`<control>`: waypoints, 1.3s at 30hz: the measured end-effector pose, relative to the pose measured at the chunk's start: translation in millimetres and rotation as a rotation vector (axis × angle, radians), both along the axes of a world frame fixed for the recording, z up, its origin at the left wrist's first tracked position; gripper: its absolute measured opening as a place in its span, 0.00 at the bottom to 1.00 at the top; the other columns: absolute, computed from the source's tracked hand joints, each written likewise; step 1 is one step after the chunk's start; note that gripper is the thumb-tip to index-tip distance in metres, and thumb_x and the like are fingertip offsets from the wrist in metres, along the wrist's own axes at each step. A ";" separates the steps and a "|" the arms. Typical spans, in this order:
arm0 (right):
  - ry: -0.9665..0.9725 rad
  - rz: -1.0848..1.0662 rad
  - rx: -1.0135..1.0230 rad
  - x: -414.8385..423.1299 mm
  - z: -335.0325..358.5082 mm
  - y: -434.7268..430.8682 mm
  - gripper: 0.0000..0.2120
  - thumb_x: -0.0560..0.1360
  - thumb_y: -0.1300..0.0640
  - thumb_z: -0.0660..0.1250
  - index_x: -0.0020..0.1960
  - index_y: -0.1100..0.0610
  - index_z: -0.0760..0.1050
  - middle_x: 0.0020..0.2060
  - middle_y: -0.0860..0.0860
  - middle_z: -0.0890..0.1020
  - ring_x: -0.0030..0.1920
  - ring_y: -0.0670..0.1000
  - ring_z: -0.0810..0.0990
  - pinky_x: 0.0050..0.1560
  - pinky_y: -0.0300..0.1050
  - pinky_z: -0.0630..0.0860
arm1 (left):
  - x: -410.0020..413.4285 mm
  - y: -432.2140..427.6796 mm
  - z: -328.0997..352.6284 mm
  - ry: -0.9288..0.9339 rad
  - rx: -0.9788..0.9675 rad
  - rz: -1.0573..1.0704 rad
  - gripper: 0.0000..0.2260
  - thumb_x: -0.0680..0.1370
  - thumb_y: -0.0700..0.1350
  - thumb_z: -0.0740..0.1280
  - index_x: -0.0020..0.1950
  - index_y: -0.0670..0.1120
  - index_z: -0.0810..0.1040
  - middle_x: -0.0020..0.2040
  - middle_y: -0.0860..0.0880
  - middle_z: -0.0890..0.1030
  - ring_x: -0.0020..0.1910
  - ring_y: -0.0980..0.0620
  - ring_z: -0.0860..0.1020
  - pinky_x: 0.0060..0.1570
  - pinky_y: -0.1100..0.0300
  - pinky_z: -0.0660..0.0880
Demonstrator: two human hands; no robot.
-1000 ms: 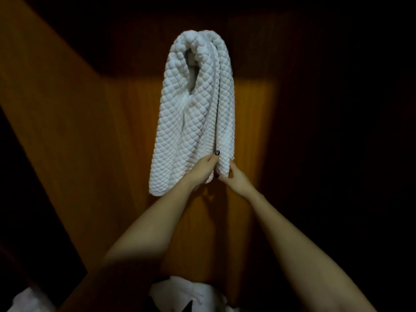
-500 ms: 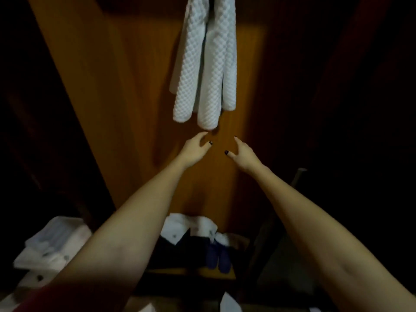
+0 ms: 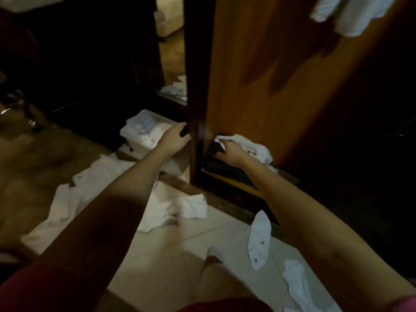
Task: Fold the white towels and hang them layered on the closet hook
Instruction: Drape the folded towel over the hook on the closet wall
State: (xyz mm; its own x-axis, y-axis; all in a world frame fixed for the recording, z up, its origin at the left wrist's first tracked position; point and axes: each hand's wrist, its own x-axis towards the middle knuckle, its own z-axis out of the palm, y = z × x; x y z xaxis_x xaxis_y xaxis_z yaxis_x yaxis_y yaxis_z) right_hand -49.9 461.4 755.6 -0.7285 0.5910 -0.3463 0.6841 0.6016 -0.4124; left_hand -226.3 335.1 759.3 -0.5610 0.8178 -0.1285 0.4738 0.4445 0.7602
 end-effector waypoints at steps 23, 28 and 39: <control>-0.269 0.419 -0.202 -354.1 -275.6 -46.3 0.22 0.82 0.57 0.59 0.73 0.65 0.64 0.71 0.61 0.69 0.70 0.59 0.68 0.69 0.48 0.61 | -273.3 -158.4 -271.5 -0.249 -0.447 0.459 0.24 0.81 0.49 0.64 0.74 0.42 0.66 0.74 0.43 0.68 0.72 0.43 0.67 0.66 0.55 0.64; -0.275 0.371 -0.223 -409.0 -372.5 -42.3 0.25 0.81 0.55 0.63 0.74 0.63 0.63 0.71 0.60 0.69 0.70 0.59 0.69 0.69 0.47 0.62 | -314.8 -155.9 -374.8 -0.308 -0.450 0.490 0.24 0.81 0.48 0.64 0.74 0.42 0.66 0.73 0.42 0.69 0.71 0.44 0.67 0.67 0.54 0.64; -0.379 0.235 -0.359 -474.3 -696.0 -80.3 0.25 0.81 0.49 0.62 0.73 0.60 0.65 0.68 0.62 0.72 0.66 0.63 0.72 0.64 0.53 0.71 | -362.4 -185.2 -701.0 -0.423 -0.525 0.594 0.23 0.82 0.51 0.61 0.75 0.45 0.65 0.72 0.40 0.71 0.69 0.42 0.70 0.65 0.51 0.69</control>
